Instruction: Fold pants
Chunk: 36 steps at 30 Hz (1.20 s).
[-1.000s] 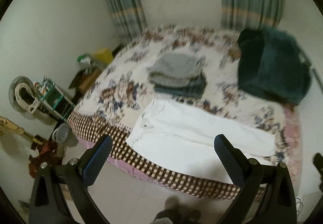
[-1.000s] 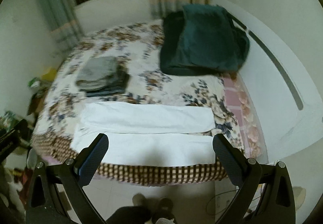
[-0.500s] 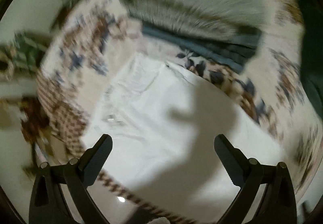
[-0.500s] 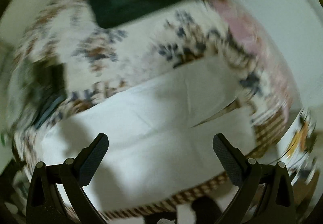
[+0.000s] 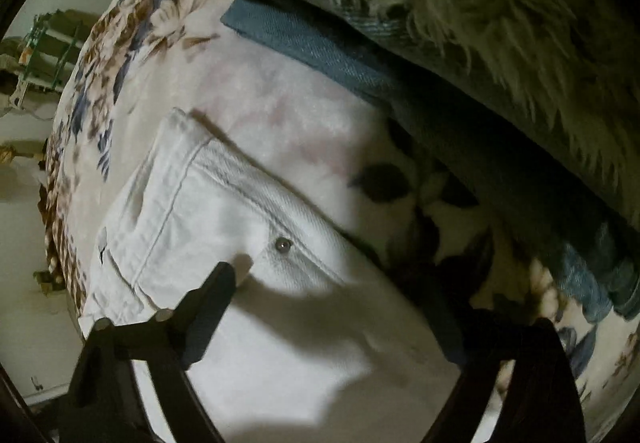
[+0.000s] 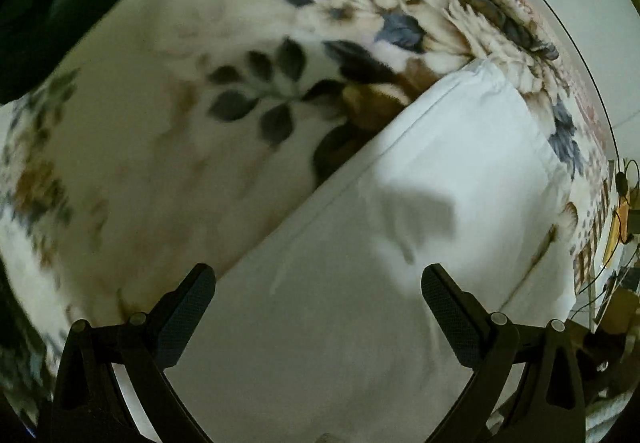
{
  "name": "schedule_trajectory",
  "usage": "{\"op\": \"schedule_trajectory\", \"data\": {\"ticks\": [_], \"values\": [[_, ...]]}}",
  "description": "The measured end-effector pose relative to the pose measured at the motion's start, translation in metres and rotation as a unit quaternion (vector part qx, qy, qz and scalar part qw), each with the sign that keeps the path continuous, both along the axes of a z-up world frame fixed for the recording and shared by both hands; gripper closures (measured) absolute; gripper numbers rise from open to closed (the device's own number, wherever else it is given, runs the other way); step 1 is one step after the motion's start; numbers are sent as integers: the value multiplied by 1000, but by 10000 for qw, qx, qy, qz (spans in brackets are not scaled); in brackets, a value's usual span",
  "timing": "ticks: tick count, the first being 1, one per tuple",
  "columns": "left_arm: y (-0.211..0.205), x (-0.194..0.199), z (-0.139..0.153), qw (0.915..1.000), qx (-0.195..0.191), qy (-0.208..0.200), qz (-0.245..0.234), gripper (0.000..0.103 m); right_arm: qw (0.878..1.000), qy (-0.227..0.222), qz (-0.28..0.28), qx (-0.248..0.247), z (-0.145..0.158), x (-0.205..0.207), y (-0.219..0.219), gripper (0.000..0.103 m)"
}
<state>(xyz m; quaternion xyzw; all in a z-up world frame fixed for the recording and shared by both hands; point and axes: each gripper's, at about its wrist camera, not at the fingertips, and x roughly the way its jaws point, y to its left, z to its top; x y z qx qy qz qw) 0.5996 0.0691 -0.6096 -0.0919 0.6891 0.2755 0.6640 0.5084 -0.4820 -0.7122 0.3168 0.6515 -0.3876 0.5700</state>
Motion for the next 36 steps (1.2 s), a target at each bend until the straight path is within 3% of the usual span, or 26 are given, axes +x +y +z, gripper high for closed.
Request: {"op": "schedule_trajectory", "data": {"ticks": [5, 8, 11, 13, 15, 22, 27, 31, 36], "values": [[-17, -18, 9, 9995, -85, -122, -288, 41, 9993, 102, -319, 192, -32, -1, -12, 0], [-33, -29, 16, 9989, -51, -156, -449, 57, 9982, 38, -499, 334, -47, -6, -13, 9], [-42, -43, 33, 9981, -146, -362, -478, 76, 9986, -104, -381, 343, -50, -8, -8, 39], [-49, -55, 55, 9969, -292, -549, -483, 86, 9991, -230, -217, 299, -41, -14, -4, 83], [-38, -69, 70, 9951, -448, -736, -477, 95, 9983, -438, -98, 373, -32, -16, 3, 93], [-38, -148, 168, 9818, -870, -1624, -473, 96, 9890, -1406, 210, 403, 28, -65, 19, 98], [-13, -232, 203, 9774, -939, -1844, -424, 96, 9793, -1929, 270, 549, 88, -133, 32, 98], [27, -290, 172, 9847, -754, -1535, -335, 96, 9796, -1873, 319, 657, 107, -216, 46, 98], [66, -339, 89, 9932, -803, -833, 101, 95, 9857, -1348, 346, 952, 72, -293, 78, 98]]}}
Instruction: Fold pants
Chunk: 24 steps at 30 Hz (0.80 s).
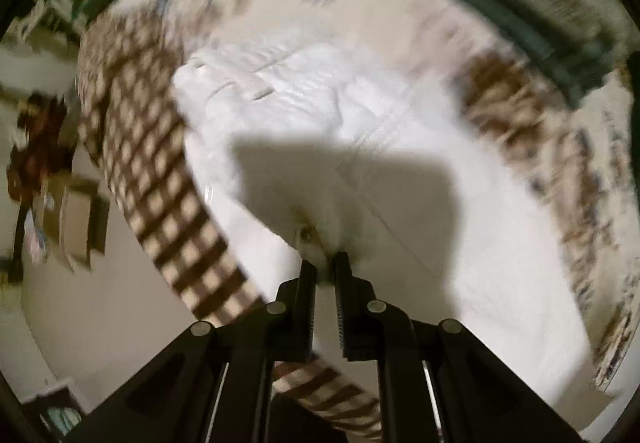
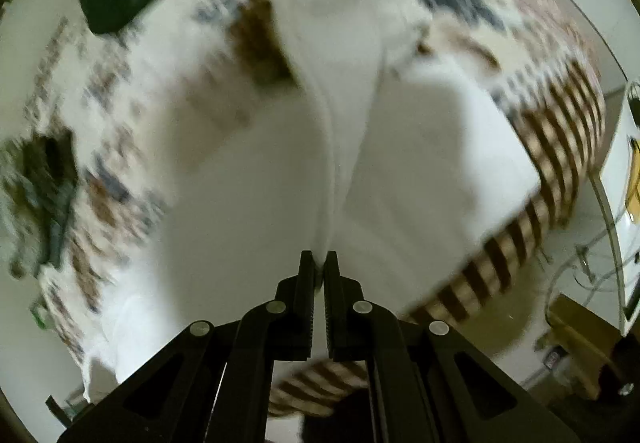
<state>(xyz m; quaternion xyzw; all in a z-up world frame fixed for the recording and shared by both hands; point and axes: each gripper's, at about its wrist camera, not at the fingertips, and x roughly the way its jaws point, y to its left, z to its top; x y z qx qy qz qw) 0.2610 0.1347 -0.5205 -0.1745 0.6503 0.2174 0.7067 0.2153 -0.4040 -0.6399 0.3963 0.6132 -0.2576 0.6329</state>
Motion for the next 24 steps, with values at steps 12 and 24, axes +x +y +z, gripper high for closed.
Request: {"op": "schedule_trajectory", "data": {"ticks": [12, 24], "values": [[4, -9, -2, 9975, -181, -411, 546, 20, 9973, -188, -440, 557, -18, -88, -48, 45], [46, 9, -35, 9898, -603, -744, 1054, 75, 9726, -291, -2203, 685, -44, -131, -117, 74]]}}
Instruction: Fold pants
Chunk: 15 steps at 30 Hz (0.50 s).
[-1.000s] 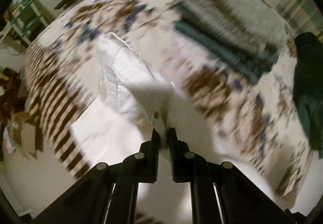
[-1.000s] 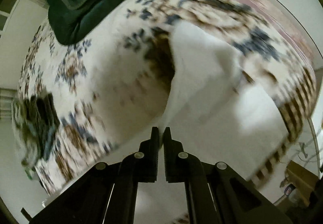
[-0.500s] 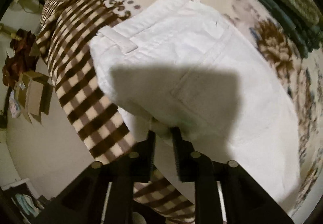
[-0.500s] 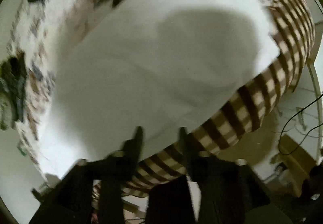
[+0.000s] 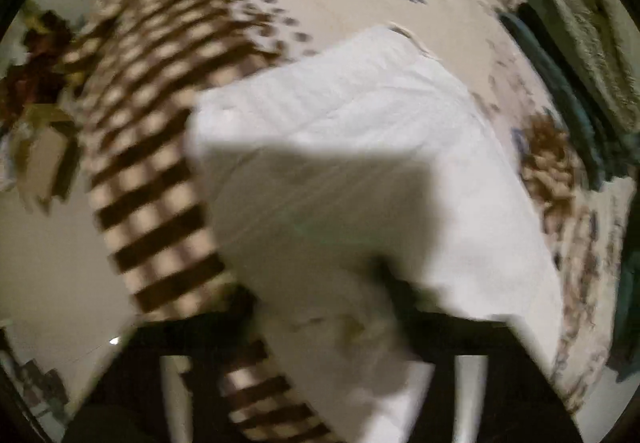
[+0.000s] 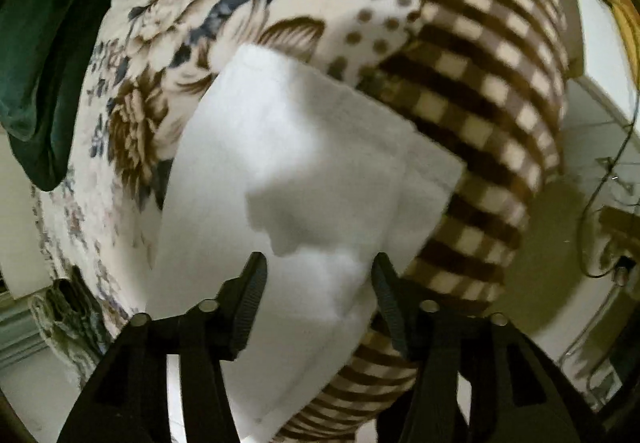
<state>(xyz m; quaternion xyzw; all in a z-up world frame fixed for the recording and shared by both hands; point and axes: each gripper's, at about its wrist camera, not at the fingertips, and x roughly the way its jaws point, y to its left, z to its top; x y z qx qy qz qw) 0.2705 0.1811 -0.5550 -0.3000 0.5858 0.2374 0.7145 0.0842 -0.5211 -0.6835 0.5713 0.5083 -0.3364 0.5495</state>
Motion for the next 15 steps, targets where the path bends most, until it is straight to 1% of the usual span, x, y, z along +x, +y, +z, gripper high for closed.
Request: {"op": "schedule_trajectory", "data": {"ticks": [1, 2, 3, 5, 6, 10, 12, 15], "values": [[-2, 5, 1, 9999, 99, 6, -85, 79, 10000, 65, 49, -43, -3, 1, 4, 87], [-4, 8, 3, 9997, 168, -48, -142, 87, 9999, 73, 71, -82, -5, 1, 9, 88], [-7, 10, 7, 9995, 243, -95, -198, 89, 9998, 88, 81, -161, -4, 8, 20, 90], [-7, 10, 16, 9993, 236, -179, -222, 91, 9990, 135, 237, -364, 3, 9, 23, 92], [-4, 8, 23, 9993, 176, -270, -200, 91, 9986, 148, 287, -425, 4, 19, 29, 93], [10, -3, 39, 9991, 136, -355, -186, 91, 9967, 156, 543, -590, 26, 21, 31, 94], [11, -11, 39, 9991, 169, -329, -228, 91, 9957, 162, 663, -623, 34, 18, 30, 94], [17, -24, 27, 9996, 107, -172, -211, 91, 9945, 324, 811, -571, 30, 12, 29, 94]]}}
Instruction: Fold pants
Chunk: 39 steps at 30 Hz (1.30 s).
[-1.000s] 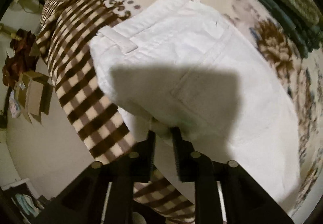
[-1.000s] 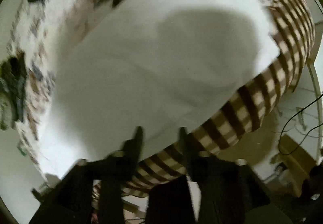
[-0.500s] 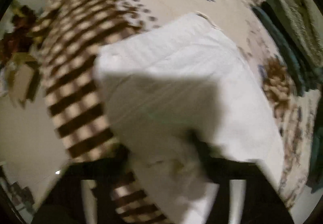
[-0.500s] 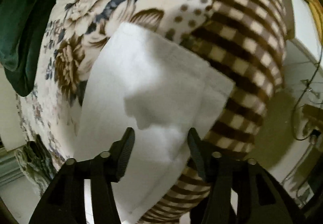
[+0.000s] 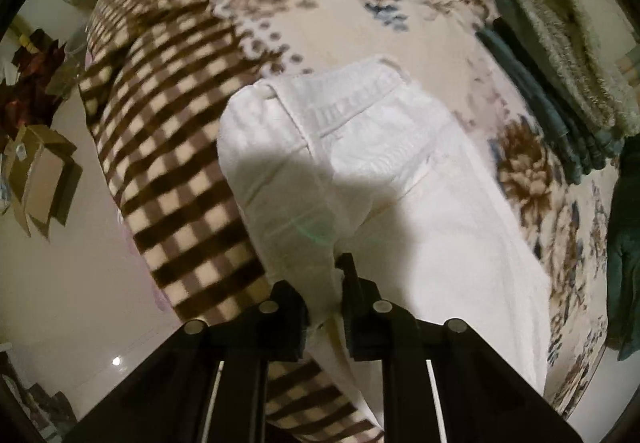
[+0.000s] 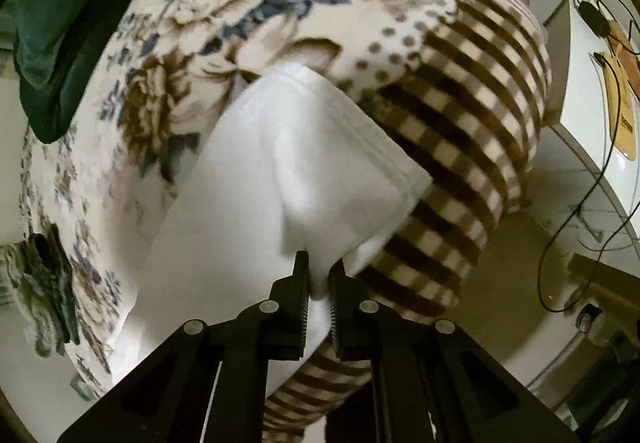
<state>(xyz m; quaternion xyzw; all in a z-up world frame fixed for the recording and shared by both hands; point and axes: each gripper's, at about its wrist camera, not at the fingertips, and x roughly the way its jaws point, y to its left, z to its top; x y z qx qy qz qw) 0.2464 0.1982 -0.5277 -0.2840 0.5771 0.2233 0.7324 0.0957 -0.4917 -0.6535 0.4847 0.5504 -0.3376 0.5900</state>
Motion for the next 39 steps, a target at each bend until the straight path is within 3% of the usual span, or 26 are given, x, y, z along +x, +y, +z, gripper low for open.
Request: {"op": "schedule_trajectory", "data": {"ticks": [4, 5, 7, 10, 11, 12, 14, 17, 19, 23, 24, 25, 27, 30, 32, 34, 36, 39], "values": [[-4, -7, -18, 9997, 55, 223, -123, 86, 9994, 209, 107, 237, -25, -6, -2, 92], [-4, -8, -17, 9996, 89, 234, -132, 83, 9990, 282, 155, 308, -33, -6, -3, 88], [-5, -10, -11, 9996, 111, 240, -106, 78, 9982, 380, 269, 388, -40, -7, -6, 70], [-6, -15, 4, 9992, 209, 317, -100, 66, 9983, 210, 355, 402, -28, -13, -11, 56], [-9, -17, 12, 9989, 327, 291, -135, 52, 9985, 150, 397, 346, -21, -14, -13, 53], [-13, -19, 19, 9985, 449, 251, -193, 29, 9986, 125, 465, 212, -10, -15, -15, 48], [-28, -19, 37, 9964, 735, 130, -405, 18, 9980, 23, 630, -19, 6, -11, -20, 44], [-66, -9, 56, 9922, 906, -6, -852, 18, 9955, -72, 901, -300, 20, 7, -33, 37], [-102, 5, 59, 9892, 747, -29, -1257, 18, 9938, -54, 1033, -411, 14, 23, -50, 37], [-194, 33, 44, 9726, 504, 159, -2263, 18, 9918, 91, 1185, -478, -11, 58, -70, 39], [-219, 39, 39, 9653, 459, 196, -2564, 18, 9910, 111, 1237, -506, -16, 65, -70, 52], [-245, 45, 33, 9565, 519, 256, -2860, 18, 9892, 119, 1353, -554, -19, 71, -71, 78], [-283, 52, 24, 9406, 650, 355, -3313, 18, 9820, 241, 1698, -794, -23, 80, -68, 88], [-324, 60, 10, 9216, 808, 602, -3749, 18, 9759, 307, 1894, -1039, -22, 81, -65, 89], [-337, 68, 5, 9179, 779, 761, -3815, 18, 9763, 537, 1879, -934, -27, 79, -64, 88], [-347, 74, 0, 9184, 626, 918, -3797, 18, 9765, 721, 1859, -812, -21, 81, -63, 78], [-351, 83, -3, 9229, 356, 1012, -3698, 18, 9795, 661, 1774, -687, -3, 86, -61, 64], [-351, 97, -8, 9321, -63, 1074, -3458, 18, 9883, 308, 1431, -423, 34, 91, -54, 56]]}}
